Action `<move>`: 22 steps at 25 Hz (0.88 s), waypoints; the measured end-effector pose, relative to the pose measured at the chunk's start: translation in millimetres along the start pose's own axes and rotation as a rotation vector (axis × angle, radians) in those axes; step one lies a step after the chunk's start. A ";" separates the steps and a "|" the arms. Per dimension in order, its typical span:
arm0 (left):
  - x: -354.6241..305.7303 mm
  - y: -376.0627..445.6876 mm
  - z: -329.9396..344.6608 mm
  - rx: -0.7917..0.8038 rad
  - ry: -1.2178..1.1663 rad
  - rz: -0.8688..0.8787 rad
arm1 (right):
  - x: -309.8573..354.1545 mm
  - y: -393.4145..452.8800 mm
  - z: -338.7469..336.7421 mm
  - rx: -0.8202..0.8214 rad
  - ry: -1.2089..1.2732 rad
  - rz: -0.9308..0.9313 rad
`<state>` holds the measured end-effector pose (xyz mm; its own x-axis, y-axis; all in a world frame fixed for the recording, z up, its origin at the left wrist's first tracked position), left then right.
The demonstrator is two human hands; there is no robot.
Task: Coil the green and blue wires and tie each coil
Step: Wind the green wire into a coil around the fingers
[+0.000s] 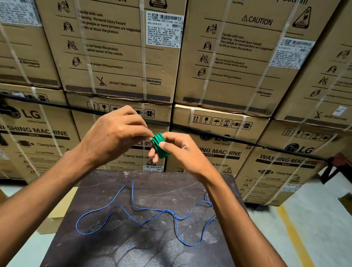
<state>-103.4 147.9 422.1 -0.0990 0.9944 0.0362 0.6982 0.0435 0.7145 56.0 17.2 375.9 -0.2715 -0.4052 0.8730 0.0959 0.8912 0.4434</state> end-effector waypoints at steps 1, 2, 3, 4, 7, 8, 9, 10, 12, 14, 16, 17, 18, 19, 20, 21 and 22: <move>1.3 -0.2 0.7 0.007 -0.066 -0.025 | 2.0 -1.7 -0.5 0.011 0.041 -0.011; 2.0 -0.8 2.0 0.017 -0.146 -0.055 | 3.4 -2.5 -1.6 0.018 0.076 -0.024; 2.1 -1.0 3.0 0.026 -0.237 -0.092 | 4.3 -3.0 -2.5 0.024 0.105 -0.032; 2.6 -0.6 4.0 0.029 -0.336 -0.139 | 5.0 -3.5 -3.3 0.028 0.134 -0.039; 5.3 4.0 8.3 0.047 -0.669 -0.323 | 8.2 -5.3 -1.2 -0.006 0.278 -0.023; 6.3 5.5 9.8 0.049 -0.759 -0.366 | 9.3 -5.9 0.5 -0.024 0.352 -0.009; 7.3 6.1 11.3 0.042 -0.817 -0.397 | 10.1 -6.3 2.1 -0.039 0.421 0.001; 7.6 5.6 13.1 0.033 -0.851 -0.415 | 10.7 -6.2 3.0 -0.055 0.477 0.006; 4.5 2.5 17.8 0.024 -0.894 -0.443 | 10.3 -5.4 3.4 -0.084 0.543 0.015; 1.0 -2.2 22.4 0.034 -0.961 -0.475 | 7.5 -4.7 4.5 -0.099 0.576 0.018; -3.7 -7.2 26.5 0.026 -1.013 -0.490 | 4.3 -4.7 5.1 -0.124 0.619 0.029; -5.9 -9.8 28.6 0.021 -1.028 -0.497 | 2.9 -4.6 4.9 -0.140 0.647 0.033; -7.8 -12.4 30.8 0.012 -1.028 -0.506 | 1.8 -4.3 3.9 -0.156 0.674 0.037; -9.1 -15.2 33.3 -0.001 -1.014 -0.512 | 0.9 -3.9 3.2 -0.171 0.693 0.040; -10.4 -18.0 36.3 -0.022 -0.998 -0.523 | 0.2 -3.4 2.5 -0.181 0.702 0.042; -11.7 -20.2 38.9 -0.054 -1.005 -0.549 | -0.8 -2.8 2.1 -0.186 0.703 0.043; -13.1 -21.9 41.4 -0.092 -1.040 -0.588 | -2.2 -2.1 2.9 -0.189 0.699 0.044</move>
<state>-88.1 137.8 377.0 0.2641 0.4274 -0.8647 0.6810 0.5523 0.4809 53.6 16.7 372.5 0.4064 -0.4622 0.7882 0.2738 0.8846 0.3775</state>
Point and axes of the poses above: each hand's wrist, its own y-axis towards the middle knuckle, its own z-axis out of the palm, x = y × z, the point moved 2 cm from there along y, towards the middle knuckle, and after that the axes turned 10 degrees about -z, right-handed, at the moved point
